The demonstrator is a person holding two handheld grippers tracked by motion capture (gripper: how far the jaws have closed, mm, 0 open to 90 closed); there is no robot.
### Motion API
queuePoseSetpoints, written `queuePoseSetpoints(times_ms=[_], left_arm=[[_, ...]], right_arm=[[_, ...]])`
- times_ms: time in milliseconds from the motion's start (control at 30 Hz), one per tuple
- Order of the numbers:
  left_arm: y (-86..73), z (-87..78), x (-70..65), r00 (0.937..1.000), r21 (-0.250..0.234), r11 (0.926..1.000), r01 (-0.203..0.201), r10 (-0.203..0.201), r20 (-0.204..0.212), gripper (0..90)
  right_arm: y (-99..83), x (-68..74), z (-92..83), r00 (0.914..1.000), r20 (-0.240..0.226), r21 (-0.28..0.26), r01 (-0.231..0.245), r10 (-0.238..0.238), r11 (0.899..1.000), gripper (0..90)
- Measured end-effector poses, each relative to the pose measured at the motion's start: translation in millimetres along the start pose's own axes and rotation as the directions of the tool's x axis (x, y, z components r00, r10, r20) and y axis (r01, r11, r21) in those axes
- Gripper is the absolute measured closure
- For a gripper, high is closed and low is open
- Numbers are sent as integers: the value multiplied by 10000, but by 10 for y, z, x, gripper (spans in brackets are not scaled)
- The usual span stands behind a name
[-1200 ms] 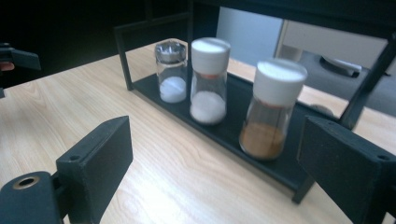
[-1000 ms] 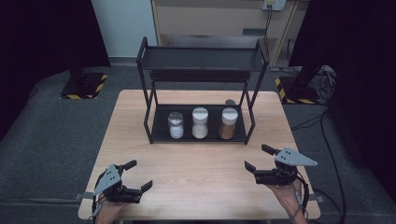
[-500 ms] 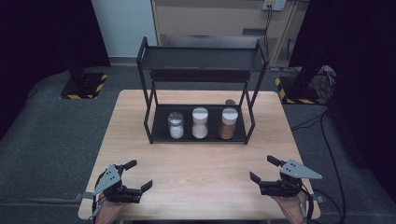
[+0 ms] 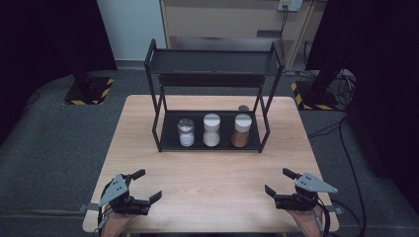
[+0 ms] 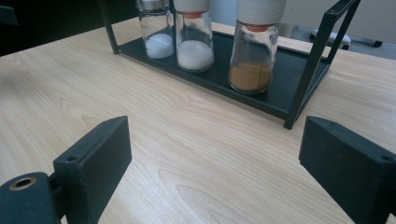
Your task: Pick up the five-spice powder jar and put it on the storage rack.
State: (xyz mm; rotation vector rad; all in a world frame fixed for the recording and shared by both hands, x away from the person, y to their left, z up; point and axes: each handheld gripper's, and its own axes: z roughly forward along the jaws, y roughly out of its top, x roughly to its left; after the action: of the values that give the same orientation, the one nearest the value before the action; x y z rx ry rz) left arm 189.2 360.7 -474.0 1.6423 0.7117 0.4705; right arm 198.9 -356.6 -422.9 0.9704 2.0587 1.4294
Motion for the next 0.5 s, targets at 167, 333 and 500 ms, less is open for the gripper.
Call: queuePoseSetpoints(times_ms=[167,333,500], left_arm=[[2,2,-2,10000,-3,10000,-39,39,29,1],[1,1,0,10000,-15,10000,-26,26,23,0],[4,3,0,10000,-6,10000,-45,45,36,1]], right_arm=[[-21,-8,4,10000,-49,-91,27,-27,10000,97],[-30,-12,-1,10000,-35,-113,43,-43,9999,97],[-32,-16,1,10000,-47,-93,55,-55,9999,96]])
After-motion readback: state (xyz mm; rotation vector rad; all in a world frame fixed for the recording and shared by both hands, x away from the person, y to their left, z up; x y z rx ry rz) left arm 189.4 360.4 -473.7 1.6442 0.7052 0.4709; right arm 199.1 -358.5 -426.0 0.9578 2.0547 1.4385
